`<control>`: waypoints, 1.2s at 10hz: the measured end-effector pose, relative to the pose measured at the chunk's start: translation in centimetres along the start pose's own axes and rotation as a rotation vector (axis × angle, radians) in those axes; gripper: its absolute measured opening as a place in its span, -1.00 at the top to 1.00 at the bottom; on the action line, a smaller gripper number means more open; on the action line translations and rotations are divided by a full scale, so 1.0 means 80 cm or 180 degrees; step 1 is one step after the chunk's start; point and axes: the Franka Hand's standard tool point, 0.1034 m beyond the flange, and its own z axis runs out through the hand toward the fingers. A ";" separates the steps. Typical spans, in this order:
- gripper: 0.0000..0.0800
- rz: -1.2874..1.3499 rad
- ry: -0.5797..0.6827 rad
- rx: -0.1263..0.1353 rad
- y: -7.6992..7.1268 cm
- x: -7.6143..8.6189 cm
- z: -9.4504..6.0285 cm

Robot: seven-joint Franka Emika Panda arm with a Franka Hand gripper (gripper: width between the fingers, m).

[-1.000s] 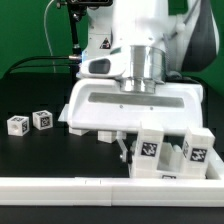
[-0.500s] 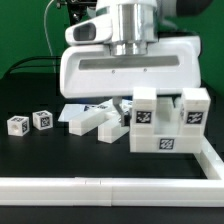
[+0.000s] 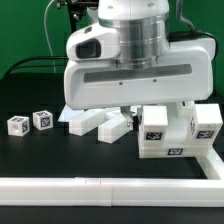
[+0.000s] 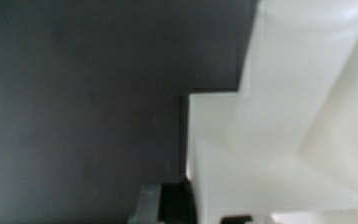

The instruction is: Assemble chair

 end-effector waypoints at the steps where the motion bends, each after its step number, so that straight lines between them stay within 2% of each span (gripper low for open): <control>1: 0.92 0.0039 -0.0424 0.0022 0.002 -0.012 -0.004; 2: 0.92 0.0056 -0.0803 0.0014 0.004 -0.019 -0.011; 4: 0.92 0.0062 -0.1289 -0.0055 0.003 -0.018 0.003; 7: 0.92 0.0071 -0.1363 -0.0053 0.006 -0.015 0.006; 9: 0.92 0.0144 -0.1638 -0.0063 0.011 -0.019 0.023; 11: 0.92 0.0459 -0.1854 -0.0153 0.015 -0.013 0.029; 12: 0.92 0.0477 -0.1813 -0.0163 0.016 -0.010 0.032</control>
Offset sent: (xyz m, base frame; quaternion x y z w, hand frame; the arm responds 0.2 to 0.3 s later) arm 0.0031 0.0067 -0.0144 -0.0440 -0.2344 0.0123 0.9711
